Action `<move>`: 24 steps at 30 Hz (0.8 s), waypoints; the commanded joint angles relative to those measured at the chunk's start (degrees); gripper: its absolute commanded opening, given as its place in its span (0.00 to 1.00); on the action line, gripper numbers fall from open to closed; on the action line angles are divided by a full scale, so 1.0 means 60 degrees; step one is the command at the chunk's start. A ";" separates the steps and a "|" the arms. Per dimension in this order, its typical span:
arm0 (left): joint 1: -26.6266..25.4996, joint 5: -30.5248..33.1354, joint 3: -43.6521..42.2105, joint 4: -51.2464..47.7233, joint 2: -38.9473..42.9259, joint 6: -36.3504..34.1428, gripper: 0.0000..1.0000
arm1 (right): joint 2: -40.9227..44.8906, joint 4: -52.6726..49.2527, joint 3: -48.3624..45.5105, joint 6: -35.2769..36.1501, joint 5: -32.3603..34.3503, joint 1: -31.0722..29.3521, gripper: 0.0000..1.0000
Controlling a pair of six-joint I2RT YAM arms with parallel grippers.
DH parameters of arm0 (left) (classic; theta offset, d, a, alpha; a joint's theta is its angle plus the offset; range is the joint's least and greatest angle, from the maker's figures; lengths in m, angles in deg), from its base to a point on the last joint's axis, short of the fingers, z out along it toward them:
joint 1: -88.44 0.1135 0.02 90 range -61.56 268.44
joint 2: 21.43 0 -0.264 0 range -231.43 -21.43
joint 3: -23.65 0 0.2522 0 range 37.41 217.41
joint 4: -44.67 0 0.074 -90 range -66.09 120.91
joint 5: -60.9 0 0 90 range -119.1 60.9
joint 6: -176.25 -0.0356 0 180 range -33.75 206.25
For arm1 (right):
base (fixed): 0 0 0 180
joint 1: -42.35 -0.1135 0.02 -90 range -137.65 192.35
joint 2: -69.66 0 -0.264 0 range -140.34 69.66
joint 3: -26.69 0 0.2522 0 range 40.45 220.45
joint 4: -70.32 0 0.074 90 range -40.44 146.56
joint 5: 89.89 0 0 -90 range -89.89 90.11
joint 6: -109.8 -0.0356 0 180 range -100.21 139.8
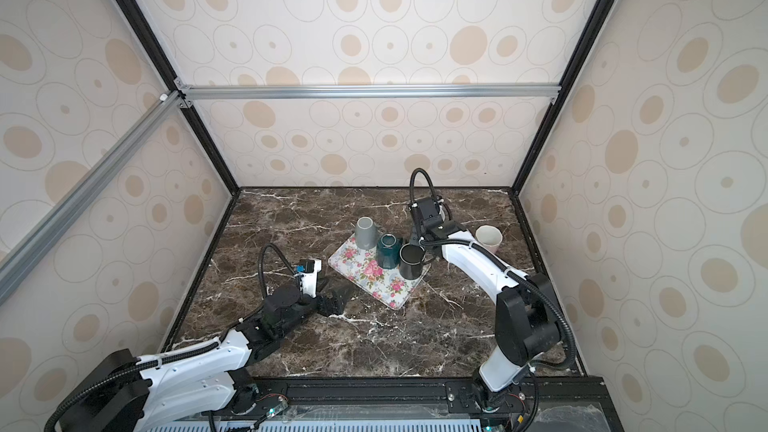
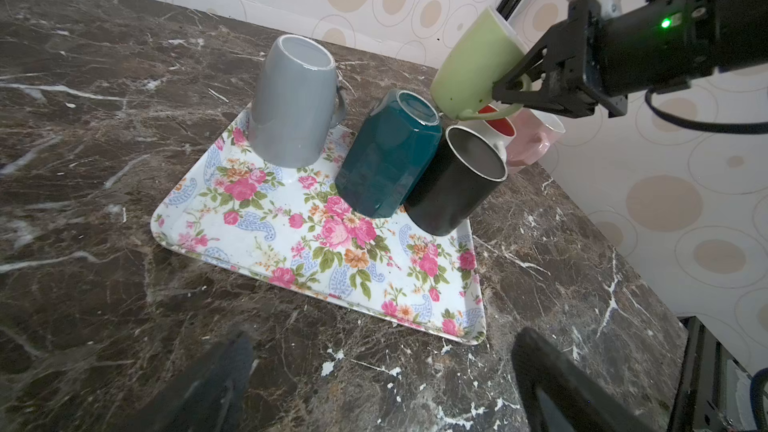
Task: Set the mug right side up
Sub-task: 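Set the green mug upright beside the red-lined mug with the right gripper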
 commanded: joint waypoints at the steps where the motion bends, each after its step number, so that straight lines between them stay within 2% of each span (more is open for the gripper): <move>1: -0.0053 0.0185 0.0012 0.0204 -0.0025 -0.0153 0.98 | -0.0204 0.0392 0.0514 0.0146 0.0676 0.0029 0.00; 10: -0.0045 0.0264 0.0027 0.0236 -0.0070 -0.0116 0.98 | -0.1152 0.0010 0.0830 0.0229 0.1334 0.0045 0.00; 18: -0.0054 0.0319 0.0050 0.0144 -0.0073 -0.0138 0.98 | -0.1528 -0.0109 0.0714 -0.0113 0.0841 0.0302 0.00; 24: -0.0055 0.0365 0.0069 0.0087 -0.0031 -0.0153 0.98 | -0.1952 -0.1131 0.1226 -0.0521 0.0918 0.0552 0.00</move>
